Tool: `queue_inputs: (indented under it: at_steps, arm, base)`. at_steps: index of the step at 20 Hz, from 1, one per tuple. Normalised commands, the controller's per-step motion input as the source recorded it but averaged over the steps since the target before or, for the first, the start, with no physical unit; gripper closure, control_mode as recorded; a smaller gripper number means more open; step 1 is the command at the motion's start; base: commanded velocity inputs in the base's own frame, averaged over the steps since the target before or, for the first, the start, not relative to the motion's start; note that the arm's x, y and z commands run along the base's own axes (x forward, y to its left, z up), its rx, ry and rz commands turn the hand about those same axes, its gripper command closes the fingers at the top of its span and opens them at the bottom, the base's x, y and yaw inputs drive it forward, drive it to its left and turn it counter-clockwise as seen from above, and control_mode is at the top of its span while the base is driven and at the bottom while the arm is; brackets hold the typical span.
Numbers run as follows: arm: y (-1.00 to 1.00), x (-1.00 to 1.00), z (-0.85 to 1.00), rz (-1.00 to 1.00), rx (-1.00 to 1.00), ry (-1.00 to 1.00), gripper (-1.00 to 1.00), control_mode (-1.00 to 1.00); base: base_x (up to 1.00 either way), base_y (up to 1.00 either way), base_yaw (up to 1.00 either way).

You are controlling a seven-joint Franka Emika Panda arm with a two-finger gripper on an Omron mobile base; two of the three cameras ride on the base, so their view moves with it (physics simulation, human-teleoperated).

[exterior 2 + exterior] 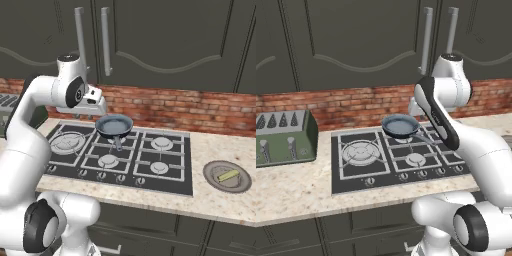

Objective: Pick up the butter stick and place it in the pan. Then turn on the burner for the pan.

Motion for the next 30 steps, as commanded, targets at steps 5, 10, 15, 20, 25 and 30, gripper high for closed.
queue_inputs:
  at_steps: [5,10,15,20,25,30]
  arm:
    - [-0.31,-0.12,0.00,0.00,0.00,0.04,-1.00,-1.00]
    - [-0.87,-0.29,-0.05,-0.04,0.00,0.06,-1.00,-1.00]
    - [-0.89,-0.19,-0.12,-0.05,0.00,0.09,-1.00,-1.00]
    - [-0.83,-0.09,-0.13,-0.04,0.00,0.10,-1.00,-1.00]
    - [-0.77,0.00,-0.12,-0.06,0.00,0.13,-1.00,-1.00]
    - [-0.71,0.00,-0.08,-0.06,0.00,0.16,-1.00,-1.00]
  base:
    - [0.00,0.00,0.00]
    - [0.00,0.00,0.00]
    - [0.00,0.00,0.00]
    - [0.00,0.00,0.00]
    - [0.00,0.00,0.00]
    - [0.00,0.00,0.00]
